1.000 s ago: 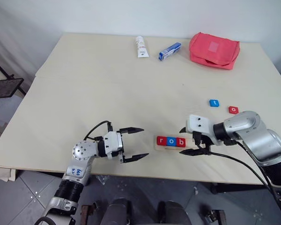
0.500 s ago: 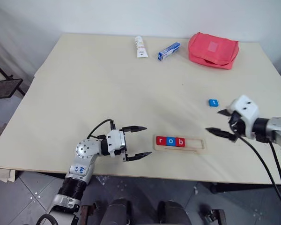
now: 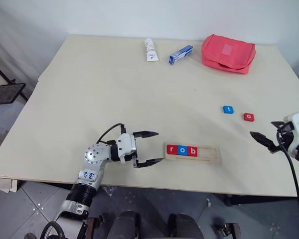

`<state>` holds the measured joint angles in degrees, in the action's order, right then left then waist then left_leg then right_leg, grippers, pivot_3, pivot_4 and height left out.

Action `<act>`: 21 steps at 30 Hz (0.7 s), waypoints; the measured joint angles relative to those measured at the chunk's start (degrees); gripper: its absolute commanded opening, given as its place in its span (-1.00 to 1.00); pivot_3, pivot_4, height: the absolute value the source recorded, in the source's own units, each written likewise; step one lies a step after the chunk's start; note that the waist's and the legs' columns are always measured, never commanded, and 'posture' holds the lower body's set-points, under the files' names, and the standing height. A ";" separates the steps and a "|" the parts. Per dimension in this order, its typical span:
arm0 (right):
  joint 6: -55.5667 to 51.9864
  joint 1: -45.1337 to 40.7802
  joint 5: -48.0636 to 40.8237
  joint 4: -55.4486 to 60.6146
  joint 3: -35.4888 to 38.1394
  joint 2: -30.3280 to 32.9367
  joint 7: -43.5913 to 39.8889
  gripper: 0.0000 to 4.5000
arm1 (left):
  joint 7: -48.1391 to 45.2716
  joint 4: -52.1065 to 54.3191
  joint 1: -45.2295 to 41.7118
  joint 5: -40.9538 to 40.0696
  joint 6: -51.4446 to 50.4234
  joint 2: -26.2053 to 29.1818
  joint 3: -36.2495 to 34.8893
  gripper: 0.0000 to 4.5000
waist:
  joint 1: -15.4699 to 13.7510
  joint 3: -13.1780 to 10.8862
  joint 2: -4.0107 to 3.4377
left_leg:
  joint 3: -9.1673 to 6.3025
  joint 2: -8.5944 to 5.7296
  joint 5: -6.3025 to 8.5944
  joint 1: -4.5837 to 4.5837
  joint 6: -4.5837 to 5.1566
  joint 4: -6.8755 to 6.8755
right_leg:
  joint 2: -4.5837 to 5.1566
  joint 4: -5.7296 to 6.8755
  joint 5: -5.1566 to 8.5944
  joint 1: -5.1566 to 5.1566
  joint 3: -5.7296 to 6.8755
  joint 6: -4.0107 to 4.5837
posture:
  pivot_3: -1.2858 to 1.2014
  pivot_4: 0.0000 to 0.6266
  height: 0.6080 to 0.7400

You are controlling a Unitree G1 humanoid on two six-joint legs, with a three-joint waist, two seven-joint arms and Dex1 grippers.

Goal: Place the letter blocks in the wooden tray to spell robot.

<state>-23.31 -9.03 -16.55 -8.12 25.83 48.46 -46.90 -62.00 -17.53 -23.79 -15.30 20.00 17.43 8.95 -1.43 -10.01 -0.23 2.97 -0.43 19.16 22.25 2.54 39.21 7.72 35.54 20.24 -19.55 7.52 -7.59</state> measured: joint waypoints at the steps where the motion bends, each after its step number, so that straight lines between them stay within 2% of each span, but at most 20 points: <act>1: 0.86 0.47 -0.51 -0.74 0.05 -0.11 -0.24 0.98 | -0.10 -0.33 -0.24 0.00 0.04 -0.04 0.02 1.00 | 0.00 0.00 0.00 | 0.01 0.00 0.00 0.00 0.00 0.00 | 0.00 0.00 0.00 0.00 0.00 0.00 | 0.03 -0.52 1.00; 21: 1.97 1.76 -5.60 -2.32 0.89 -0.71 -0.71 0.98 | -0.84 -0.95 -0.52 -0.02 0.27 0.30 0.01 1.00 | -0.04 0.00 0.00 | 0.00 0.00 0.00 -0.01 0.00 0.00 | 0.00 0.00 0.00 0.00 -0.01 0.00 | 0.03 -0.52 1.00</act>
<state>-21.33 -7.28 -22.14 -10.44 26.72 47.75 -47.62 -62.84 -18.48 -24.31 -15.32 20.27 17.73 8.96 -1.48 -10.01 -0.24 2.97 -0.43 19.16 22.24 2.54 39.21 7.72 35.53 20.24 -19.54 7.51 -7.59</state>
